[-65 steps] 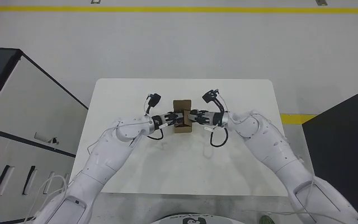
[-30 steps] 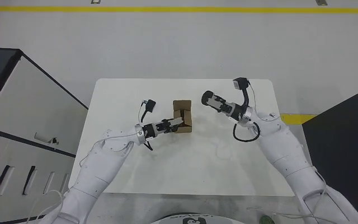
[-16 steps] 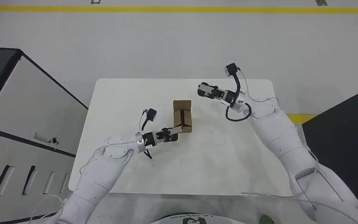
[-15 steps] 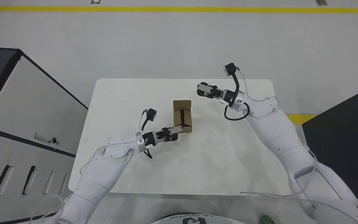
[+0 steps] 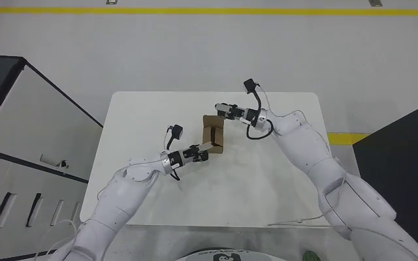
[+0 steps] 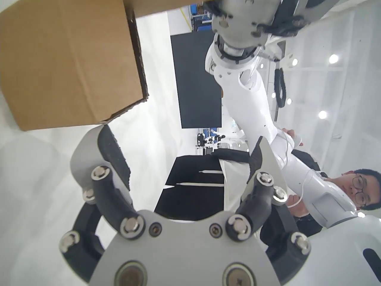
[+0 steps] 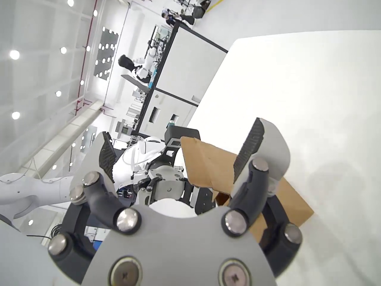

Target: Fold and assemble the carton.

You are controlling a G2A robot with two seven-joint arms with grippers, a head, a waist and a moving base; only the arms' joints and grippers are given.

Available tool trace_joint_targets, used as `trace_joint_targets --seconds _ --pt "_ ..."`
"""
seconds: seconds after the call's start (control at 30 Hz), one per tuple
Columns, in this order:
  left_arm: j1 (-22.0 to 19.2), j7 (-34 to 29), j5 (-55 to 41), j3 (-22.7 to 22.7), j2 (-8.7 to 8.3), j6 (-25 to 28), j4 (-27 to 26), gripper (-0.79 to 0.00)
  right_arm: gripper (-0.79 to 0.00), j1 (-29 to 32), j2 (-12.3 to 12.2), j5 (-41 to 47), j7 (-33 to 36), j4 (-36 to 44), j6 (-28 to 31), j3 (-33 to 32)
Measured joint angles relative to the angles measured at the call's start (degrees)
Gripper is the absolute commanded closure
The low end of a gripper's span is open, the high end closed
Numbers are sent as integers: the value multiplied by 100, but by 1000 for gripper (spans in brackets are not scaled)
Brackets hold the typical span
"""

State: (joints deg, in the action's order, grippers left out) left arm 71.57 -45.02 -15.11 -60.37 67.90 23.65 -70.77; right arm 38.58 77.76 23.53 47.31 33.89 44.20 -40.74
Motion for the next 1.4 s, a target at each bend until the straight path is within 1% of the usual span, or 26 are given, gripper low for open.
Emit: trace_joint_targets --seconds 0.23,0.4,0.6,0.7,0.87,0.97,1.17,1.4 --pt "-72 101 -149 -40 19 118 147 -785 -785 -73 133 351 426 -451 106 -26" --pt "-147 214 -164 -55 37 252 243 -785 -785 -39 156 516 706 -576 123 -100" --pt "-204 443 -130 -73 60 378 331 -785 -785 32 146 579 866 -614 108 -197" --pt "-216 400 -126 -88 59 377 345 -785 -785 47 123 538 812 -617 161 -264" --pt "-164 51 -120 -133 20 251 319 -785 -785 34 78 328 497 -562 392 -381" --pt "-147 18 -67 -141 10 169 356 -785 -785 45 78 213 388 -488 420 -395" --pt "-264 249 -22 6 76 159 515 -785 -785 134 122 194 506 -386 288 -373" --pt "-360 890 529 196 153 451 583 -785 -785 251 127 376 801 -422 234 -454"
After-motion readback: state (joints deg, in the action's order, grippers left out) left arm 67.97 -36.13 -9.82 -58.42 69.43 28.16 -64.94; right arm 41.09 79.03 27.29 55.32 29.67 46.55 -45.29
